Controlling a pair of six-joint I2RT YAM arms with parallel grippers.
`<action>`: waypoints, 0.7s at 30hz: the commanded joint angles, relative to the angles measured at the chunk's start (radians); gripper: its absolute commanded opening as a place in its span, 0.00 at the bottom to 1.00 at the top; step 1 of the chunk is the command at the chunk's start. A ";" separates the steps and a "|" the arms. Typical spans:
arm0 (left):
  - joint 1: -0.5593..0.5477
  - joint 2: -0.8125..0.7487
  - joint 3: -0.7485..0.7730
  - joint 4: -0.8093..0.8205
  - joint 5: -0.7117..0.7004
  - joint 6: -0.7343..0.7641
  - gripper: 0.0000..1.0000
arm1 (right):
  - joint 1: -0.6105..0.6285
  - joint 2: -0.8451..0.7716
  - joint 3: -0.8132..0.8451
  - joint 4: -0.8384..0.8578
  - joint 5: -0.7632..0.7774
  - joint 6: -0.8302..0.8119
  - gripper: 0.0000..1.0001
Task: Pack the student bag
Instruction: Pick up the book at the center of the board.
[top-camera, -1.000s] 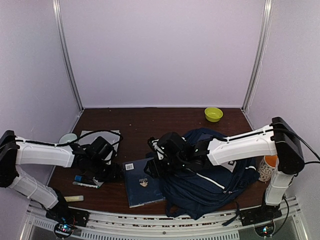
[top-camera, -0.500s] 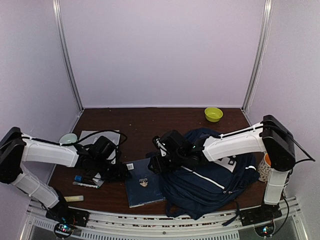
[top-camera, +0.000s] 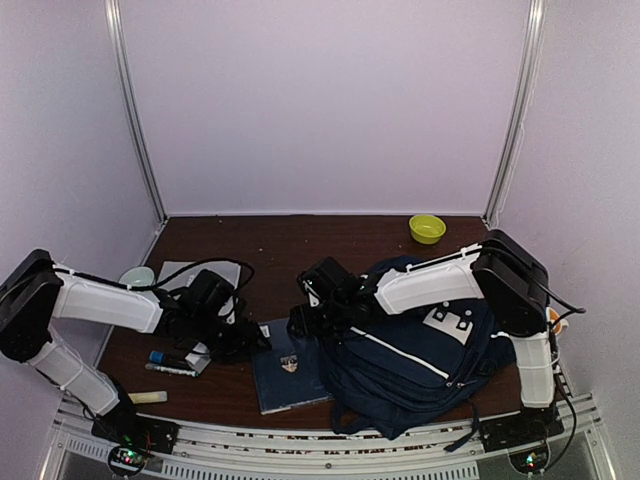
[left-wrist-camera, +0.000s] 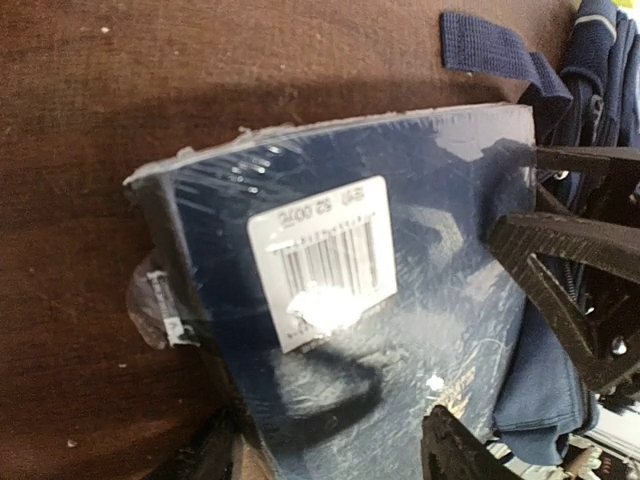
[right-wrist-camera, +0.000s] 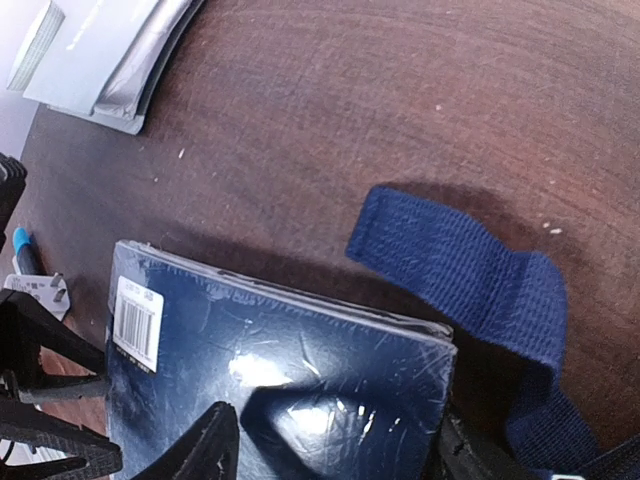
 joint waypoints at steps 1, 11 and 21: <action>-0.010 0.093 -0.119 0.412 0.143 -0.142 0.64 | 0.019 0.054 -0.052 0.038 -0.109 0.064 0.63; -0.009 0.054 -0.167 0.817 0.188 -0.163 0.63 | 0.007 0.010 -0.145 0.146 -0.153 0.099 0.61; -0.009 -0.089 -0.105 0.804 0.154 -0.085 0.63 | 0.003 -0.034 -0.177 0.266 -0.256 0.156 0.60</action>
